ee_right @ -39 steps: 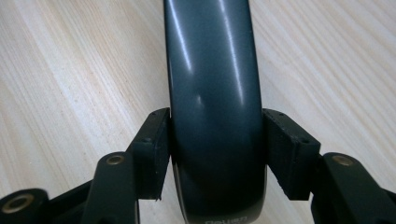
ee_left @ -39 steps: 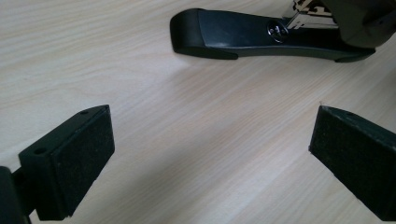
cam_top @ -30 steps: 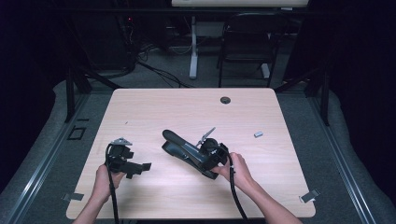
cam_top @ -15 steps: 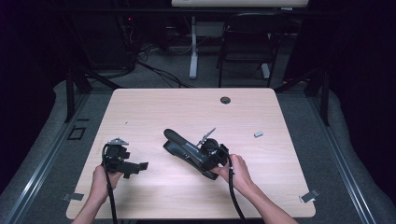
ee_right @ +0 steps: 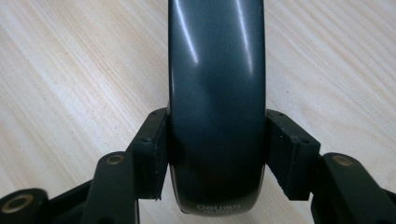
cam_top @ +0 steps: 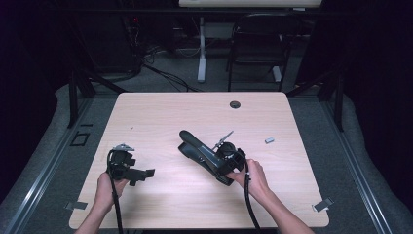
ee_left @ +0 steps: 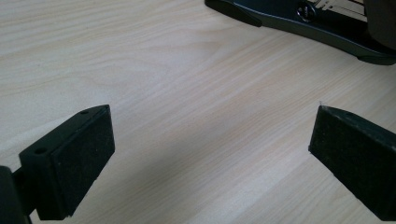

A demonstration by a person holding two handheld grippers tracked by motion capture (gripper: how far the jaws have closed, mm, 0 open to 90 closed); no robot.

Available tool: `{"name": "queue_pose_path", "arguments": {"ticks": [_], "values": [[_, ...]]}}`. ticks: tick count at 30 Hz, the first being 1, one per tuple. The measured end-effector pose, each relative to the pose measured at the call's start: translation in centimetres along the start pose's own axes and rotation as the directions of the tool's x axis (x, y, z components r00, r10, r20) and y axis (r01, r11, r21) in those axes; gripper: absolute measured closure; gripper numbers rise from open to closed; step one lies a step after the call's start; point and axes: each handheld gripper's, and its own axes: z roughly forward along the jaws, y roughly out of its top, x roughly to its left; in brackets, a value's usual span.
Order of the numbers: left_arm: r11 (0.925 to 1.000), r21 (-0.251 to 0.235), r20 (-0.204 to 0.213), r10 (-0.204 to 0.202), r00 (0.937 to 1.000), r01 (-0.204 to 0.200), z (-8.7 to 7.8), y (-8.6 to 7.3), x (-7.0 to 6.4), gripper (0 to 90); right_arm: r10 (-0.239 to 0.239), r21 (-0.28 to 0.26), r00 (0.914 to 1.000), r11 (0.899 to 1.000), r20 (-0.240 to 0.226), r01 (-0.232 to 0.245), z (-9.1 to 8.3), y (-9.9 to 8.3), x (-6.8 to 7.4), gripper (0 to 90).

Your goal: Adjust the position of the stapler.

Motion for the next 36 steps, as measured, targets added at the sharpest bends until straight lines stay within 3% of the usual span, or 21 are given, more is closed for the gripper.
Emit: {"name": "queue_pose_path", "arguments": {"ticks": [4, 9, 11, 21, 26, 36], "values": [[1.0000, -0.004, -0.004, -0.005, 1.0000, 0.005, 0.0, 0.0, 0.0, 0.2, 0.015, 0.001, 0.9992, 1.000, -0.037, -0.015, -0.3, -0.6, -0.8, 38.0], [0.9998, 0.014, -0.014, 0.013, 0.9998, -0.013, 0.2, 0.2, -0.4, 0.2, 0.005, 0.030, 0.9981, 1.000, -0.061, -0.003, 0.0, -1.0, -0.8, 42.0], [0.9997, 0.016, -0.012, 0.017, 0.9998, -0.017, 0.2, 0.2, -0.5, 0.2, -0.006, 0.039, 0.9989, 0.999, -0.046, 0.008, 0.4, -1.1, -0.6, 43.5], [0.9998, 0.011, -0.009, 0.015, 0.9998, -0.015, 0.1, 0.2, -0.4, 0.0, 0.001, 0.053, 0.9970, 0.999, -0.077, 0.003, 0.4, -1.0, -0.2, 43.0], [1.0000, 0.001, -0.004, 0.004, 1.0000, -0.004, 0.0, 0.2, -0.3, 0.1, 0.009, 0.037, 0.9881, 0.999, -0.153, -0.004, 0.3, -1.5, 0.2, 41.5], [1.0000, -0.002, -0.023, 0.005, 0.9997, -0.005, 0.1, 0.3, -0.5, 0.0, -0.011, 0.022, 0.9802, 1.000, -0.198, 0.016, 0.3, -1.7, 1.8, 38.6]]}}
